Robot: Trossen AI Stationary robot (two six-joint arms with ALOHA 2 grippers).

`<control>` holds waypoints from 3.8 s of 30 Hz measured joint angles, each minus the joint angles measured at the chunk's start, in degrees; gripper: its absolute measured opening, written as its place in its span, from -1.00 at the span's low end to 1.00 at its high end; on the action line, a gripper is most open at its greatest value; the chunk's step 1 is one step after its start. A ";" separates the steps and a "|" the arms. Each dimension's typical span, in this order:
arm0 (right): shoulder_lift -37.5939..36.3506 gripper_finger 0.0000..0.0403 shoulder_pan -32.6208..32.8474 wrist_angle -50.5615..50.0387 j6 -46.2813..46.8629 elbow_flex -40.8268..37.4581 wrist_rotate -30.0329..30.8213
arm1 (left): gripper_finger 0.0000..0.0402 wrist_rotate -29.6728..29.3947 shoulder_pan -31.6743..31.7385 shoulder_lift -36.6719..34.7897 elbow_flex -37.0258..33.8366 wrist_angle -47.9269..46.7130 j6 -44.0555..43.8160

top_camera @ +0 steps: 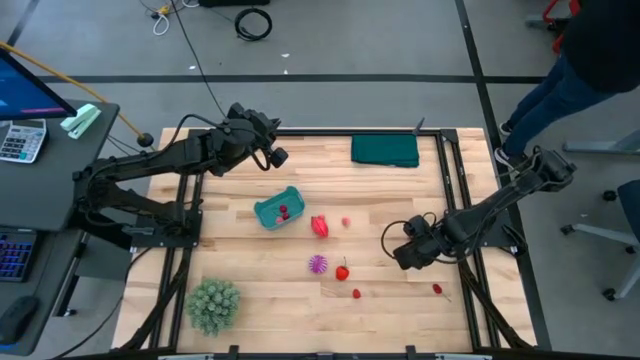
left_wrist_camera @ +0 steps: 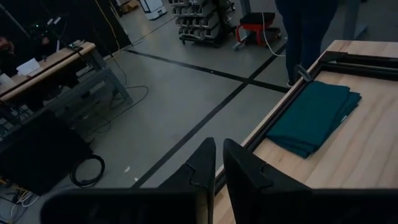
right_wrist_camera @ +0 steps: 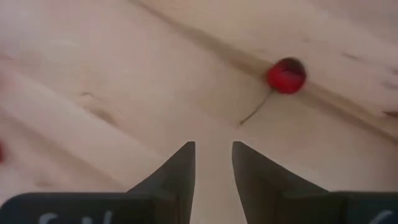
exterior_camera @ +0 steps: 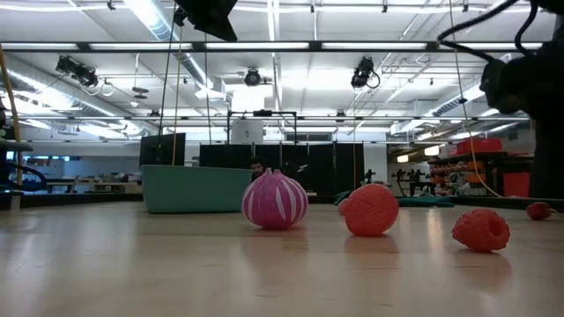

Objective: Pick and placing Produce into tupperware
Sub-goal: Put the red cherry into the blue bin

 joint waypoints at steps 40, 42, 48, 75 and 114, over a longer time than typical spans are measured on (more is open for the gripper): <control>9.43 -0.96 -3.65 5.65 -10.46 -2.96 5.93 | -0.81 0.00 0.00 0.00 0.00 -0.19 0.13; 9.35 -0.95 -3.77 9.14 -13.57 -2.25 11.76 | -0.83 0.00 0.00 0.00 0.00 -0.16 0.13; 9.22 -0.98 -5.01 33.17 -36.60 0.60 32.38 | -0.86 0.00 -0.02 0.00 0.00 -0.12 0.17; 44.80 -0.99 -32.73 59.79 -81.83 36.70 6.21 | -0.83 0.02 1.87 0.02 0.02 2.22 1.81; 28.43 -0.74 -23.38 -17.99 -67.44 56.54 1.96 | -0.82 0.02 1.86 0.02 0.04 -7.10 -2.22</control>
